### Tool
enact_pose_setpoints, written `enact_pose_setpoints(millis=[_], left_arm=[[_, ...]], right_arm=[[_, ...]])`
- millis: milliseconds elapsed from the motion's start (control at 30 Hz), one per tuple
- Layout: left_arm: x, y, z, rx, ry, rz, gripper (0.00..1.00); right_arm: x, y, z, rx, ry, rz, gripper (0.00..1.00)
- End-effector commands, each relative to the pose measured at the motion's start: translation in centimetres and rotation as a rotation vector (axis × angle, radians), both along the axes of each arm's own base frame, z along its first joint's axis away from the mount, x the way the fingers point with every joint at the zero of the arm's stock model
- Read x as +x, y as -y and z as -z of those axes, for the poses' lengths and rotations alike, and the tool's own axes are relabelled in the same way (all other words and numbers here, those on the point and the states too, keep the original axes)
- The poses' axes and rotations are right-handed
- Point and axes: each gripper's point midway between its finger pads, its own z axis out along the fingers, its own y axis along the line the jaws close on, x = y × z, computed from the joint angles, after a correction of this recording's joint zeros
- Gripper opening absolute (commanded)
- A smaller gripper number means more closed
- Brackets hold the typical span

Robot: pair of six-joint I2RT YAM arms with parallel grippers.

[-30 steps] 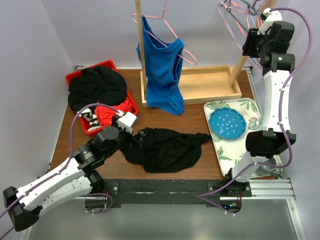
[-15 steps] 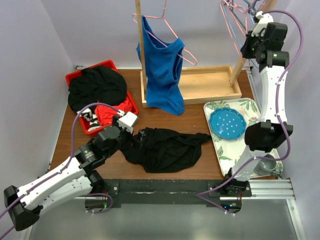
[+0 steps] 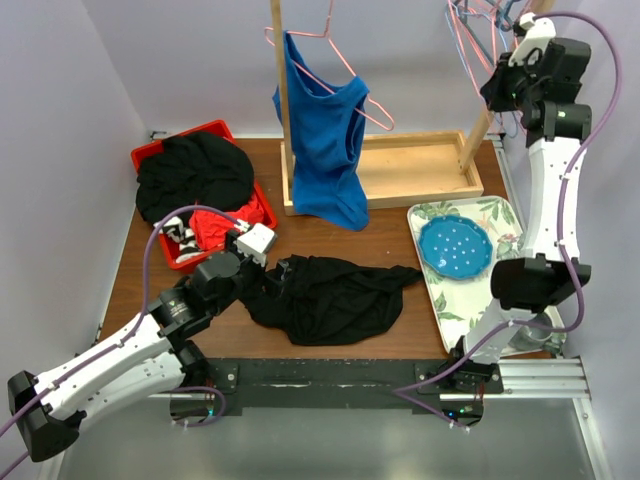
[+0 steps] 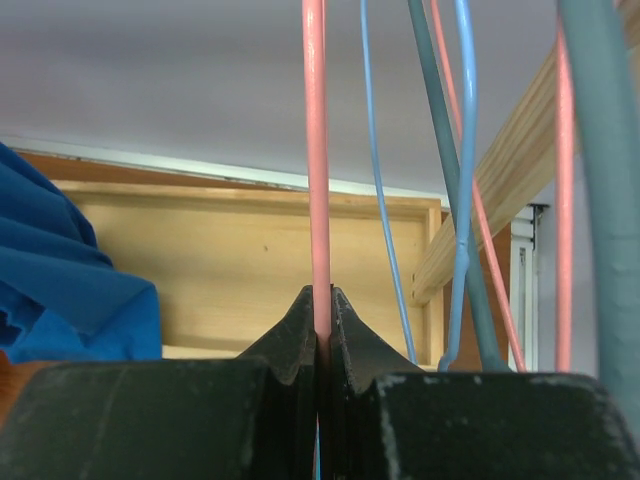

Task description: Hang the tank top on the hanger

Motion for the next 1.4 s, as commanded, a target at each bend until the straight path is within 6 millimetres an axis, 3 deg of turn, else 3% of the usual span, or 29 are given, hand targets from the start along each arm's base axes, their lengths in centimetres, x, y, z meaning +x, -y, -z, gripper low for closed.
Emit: enact_pose_setpoints(millis=[0, 133, 200, 233, 300, 333, 367, 433, 600, 667, 700, 733, 833, 900, 933, 1000, 1133, 1167, 1367], left_arm=[[0.5, 0.3, -1.3, -0.041, 0.036, -0.007, 1.0], [0.4, 0.3, -1.6, -0.04, 0.046, 0.001, 1.0], [0.4, 0.2, -1.9, -0.046, 0.056, -0.001, 1.0], [0.4, 0.1, -2.0, -0.051, 0.057, -0.004, 1.0], [0.2, 0.1, -2.4, -0.07, 0.07, 0.005, 1.0], [-0.1, 0.4, -2.5, -0.082, 0.074, 0.029, 1.0], [-0.3, 0.6, -2.7, -0.085, 0.086, 0.052, 1.0], [-0.9, 1.2, -3.4, -0.115, 0.108, 0.106, 1.0], [-2.5, 2.9, -5.2, -0.131, 0.191, 0.271, 1.0], [-3.5, 4.2, -6.1, -0.1, 0.262, 0.412, 1.0], [-3.7, 4.6, -6.6, -0.093, 0.289, 0.443, 1.0], [-4.1, 5.1, -7.8, -0.099, 0.327, 0.491, 1.0], [-4.4, 6.2, -9.9, -0.049, 0.449, 0.591, 1.0], [-4.3, 6.9, -10.9, -0.041, 0.494, 0.63, 1.0], [-4.5, 7.3, -11.1, -0.023, 0.526, 0.662, 1.0], [-4.2, 8.0, -12.2, -0.02, 0.57, 0.685, 1.0], [-4.7, 9.8, -11.7, 0.028, 0.599, 0.82, 1.0], [-4.7, 10.4, -10.8, 0.042, 0.584, 0.854, 1.0], [-4.7, 12.1, -9.3, 0.05, 0.535, 0.937, 1.0]], right_arm=[[-2.8, -1.1, -7.5, -0.018, 0.202, -0.046, 0.0], [-3.7, -1.6, -7.7, -0.025, 0.201, -0.073, 0.0], [-4.3, -2.1, -6.7, -0.036, 0.176, -0.107, 0.0], [-5.6, -2.4, -7.2, -0.046, 0.183, -0.122, 0.0], [-6.8, -3.2, -5.5, -0.07, 0.15, -0.176, 0.0], [-8.6, -3.5, -6.1, -0.086, 0.165, -0.19, 0.0], [-9.2, -3.8, -4.4, -0.106, 0.131, -0.216, 0.0], [-11.0, -4.1, -3.4, -0.126, 0.114, -0.236, 0.0], [-18.0, -4.3, 0.6, -0.249, 0.045, -0.273, 0.0], [-20.3, -4.3, 4.0, -0.296, -0.044, -0.312, 0.0], [-22.3, -4.4, 4.0, -0.324, -0.033, -0.316, 0.0], [-23.7, -4.3, 5.6, -0.332, -0.091, -0.322, 0.0], [-27.5, -3.6, 9.6, -0.386, -0.191, -0.314, 0.0], [-29.8, -3.8, 10.4, -0.402, -0.196, -0.312, 0.0], [-31.0, -3.9, 12.0, -0.397, -0.248, -0.332, 0.0], [-32.4, -4.2, 13.2, -0.401, -0.272, -0.356, 0.0], [-35.9, -6.5, 16.7, -0.419, -0.312, -0.576, 0.0], [-36.4, -7.8, 16.9, -0.387, -0.294, -0.652, 0.0], [-37.7, -9.7, 17.6, -0.391, -0.3, -0.902, 0.0]])
